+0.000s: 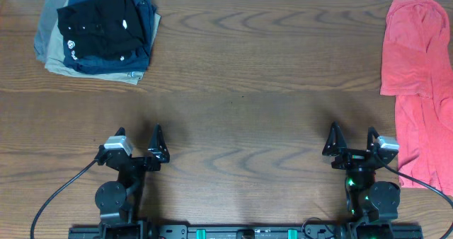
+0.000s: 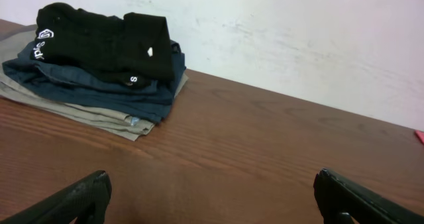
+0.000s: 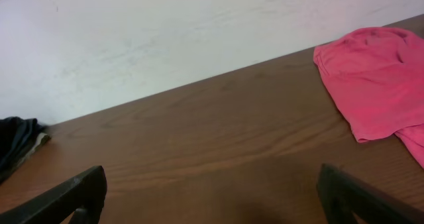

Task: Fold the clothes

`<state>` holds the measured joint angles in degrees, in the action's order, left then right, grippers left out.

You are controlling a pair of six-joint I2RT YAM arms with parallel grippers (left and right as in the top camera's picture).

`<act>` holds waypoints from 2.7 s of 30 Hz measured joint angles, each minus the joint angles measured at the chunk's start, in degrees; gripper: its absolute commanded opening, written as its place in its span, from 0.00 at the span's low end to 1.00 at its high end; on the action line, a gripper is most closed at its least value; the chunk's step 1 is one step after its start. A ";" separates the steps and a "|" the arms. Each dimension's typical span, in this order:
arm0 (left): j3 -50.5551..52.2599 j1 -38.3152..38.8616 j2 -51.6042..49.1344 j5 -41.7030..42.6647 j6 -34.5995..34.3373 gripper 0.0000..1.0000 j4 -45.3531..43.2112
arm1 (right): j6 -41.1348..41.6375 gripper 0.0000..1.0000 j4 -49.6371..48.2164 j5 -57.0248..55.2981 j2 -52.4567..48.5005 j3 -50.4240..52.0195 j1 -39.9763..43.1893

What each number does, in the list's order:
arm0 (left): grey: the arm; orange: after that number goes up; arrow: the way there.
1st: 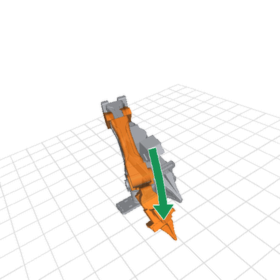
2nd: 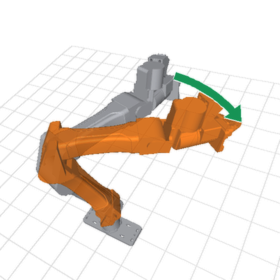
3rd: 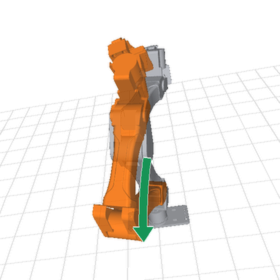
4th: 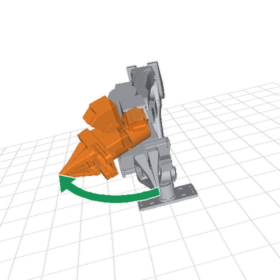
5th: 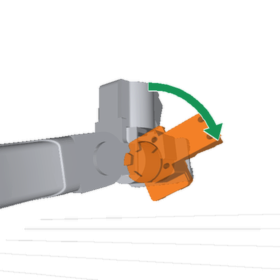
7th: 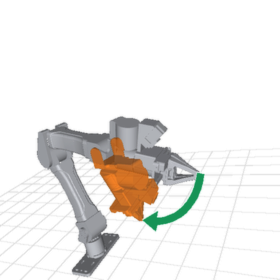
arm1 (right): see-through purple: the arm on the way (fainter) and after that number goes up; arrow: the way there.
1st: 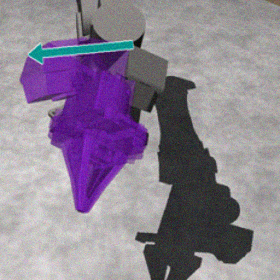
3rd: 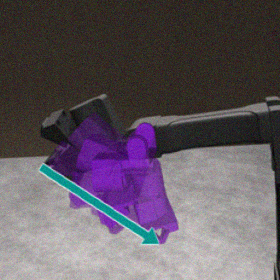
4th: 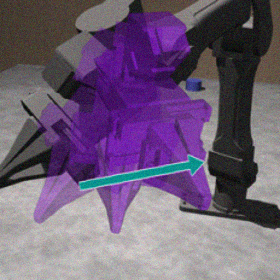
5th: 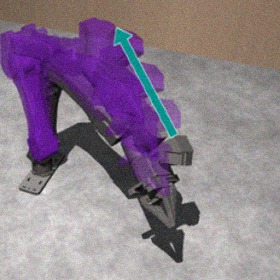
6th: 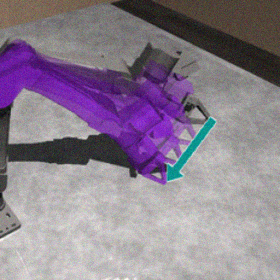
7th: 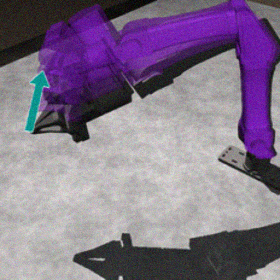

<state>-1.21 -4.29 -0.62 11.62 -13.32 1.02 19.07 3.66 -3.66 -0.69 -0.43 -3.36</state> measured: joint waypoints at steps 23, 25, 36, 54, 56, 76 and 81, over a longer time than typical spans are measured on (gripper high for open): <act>0.00 0.00 -0.02 0.00 0.00 0.98 0.00 | 0.00 0.99 0.00 0.00 0.00 0.00 -0.02; 0.00 0.00 0.00 0.00 0.00 0.98 0.02 | 0.00 0.99 0.00 0.00 0.00 0.02 -0.02; 0.00 0.00 0.00 0.00 0.00 0.98 0.00 | 0.00 0.99 0.00 0.00 0.00 0.02 0.00; 0.00 0.00 0.00 0.00 0.00 0.98 0.02 | 13.07 0.99 -0.96 10.45 -0.07 0.02 0.00; 0.00 0.00 0.00 0.00 0.00 0.98 0.02 | 17.46 0.99 -1.79 14.32 -0.09 0.02 -0.02; -0.04 0.00 0.00 -0.02 -0.02 0.98 0.04 | 22.27 0.99 -13.38 22.49 -5.75 -8.94 -0.02; -0.04 0.00 0.00 0.00 0.00 0.98 0.04 | 11.08 0.99 -2.36 14.21 -21.35 -22.08 -0.02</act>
<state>-1.26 -4.29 -0.62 11.62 -13.32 1.06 30.15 1.30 10.55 -22.04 -22.50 -3.38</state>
